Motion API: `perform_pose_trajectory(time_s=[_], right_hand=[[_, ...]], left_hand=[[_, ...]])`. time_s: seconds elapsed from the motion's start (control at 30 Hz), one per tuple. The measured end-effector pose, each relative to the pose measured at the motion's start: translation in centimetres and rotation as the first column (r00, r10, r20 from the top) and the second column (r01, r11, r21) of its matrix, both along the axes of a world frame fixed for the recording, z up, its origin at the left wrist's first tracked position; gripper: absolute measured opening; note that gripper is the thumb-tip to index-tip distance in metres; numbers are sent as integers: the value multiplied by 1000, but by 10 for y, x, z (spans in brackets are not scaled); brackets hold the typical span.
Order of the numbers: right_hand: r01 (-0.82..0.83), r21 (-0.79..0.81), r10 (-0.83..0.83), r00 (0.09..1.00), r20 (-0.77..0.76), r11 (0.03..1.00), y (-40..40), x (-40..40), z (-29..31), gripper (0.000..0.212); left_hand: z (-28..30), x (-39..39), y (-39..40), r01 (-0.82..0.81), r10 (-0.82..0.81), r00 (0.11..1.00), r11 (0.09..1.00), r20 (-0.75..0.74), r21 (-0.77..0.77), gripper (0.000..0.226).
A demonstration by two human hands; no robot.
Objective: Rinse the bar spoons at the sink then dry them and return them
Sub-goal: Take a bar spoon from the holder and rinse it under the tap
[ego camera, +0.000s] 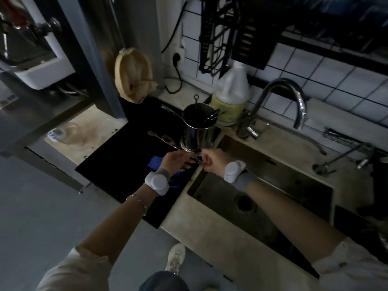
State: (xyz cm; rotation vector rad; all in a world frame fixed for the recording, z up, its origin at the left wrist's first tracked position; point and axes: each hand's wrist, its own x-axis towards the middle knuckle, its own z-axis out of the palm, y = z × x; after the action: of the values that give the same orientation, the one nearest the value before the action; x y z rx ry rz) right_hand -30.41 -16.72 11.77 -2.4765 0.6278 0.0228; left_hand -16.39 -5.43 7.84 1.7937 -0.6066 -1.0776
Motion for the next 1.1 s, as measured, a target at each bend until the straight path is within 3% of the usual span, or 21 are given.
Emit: perform_pose_trajectory(time_s=[0.23, 0.37, 0.57, 0.67, 0.73, 0.87, 0.97, 1.1], right_hand=[[140, -8, -140, 990, -1, 990, -24, -96, 5, 15], [254, 125, -259, 966, 27, 959, -32, -148, 4, 18], [411, 510, -478, 878, -1, 755, -61, -207, 12, 15], [422, 575, -486, 873, -48, 701, -71, -223, 9, 21], [438, 587, -489, 868, -81, 681, -79, -230, 8, 9], [495, 655, -546, 825, -148, 571, -90, -236, 3, 13], [554, 610, -575, 796, -189, 566, -92, -234, -3, 11], [539, 761, -614, 751, -242, 360, -101, -230, -5, 17]], left_hand=[[14, -79, -36, 103, -103, 995, 993, 16, -51, 20], [16, -121, -63, 210, -199, 969, 976, 148, -62, 20], [20, -169, -111, 470, -414, 827, 880, 381, -63, 14], [19, -179, -126, 519, -460, 804, 852, 376, -67, 18], [19, -183, -136, 569, -511, 774, 820, 373, -57, 20], [18, -183, -163, 592, -538, 777, 801, 327, -89, 13], [18, -170, -180, 576, -535, 796, 812, 282, -87, 9], [15, -137, -204, 500, -461, 846, 860, 268, -99, 15]])
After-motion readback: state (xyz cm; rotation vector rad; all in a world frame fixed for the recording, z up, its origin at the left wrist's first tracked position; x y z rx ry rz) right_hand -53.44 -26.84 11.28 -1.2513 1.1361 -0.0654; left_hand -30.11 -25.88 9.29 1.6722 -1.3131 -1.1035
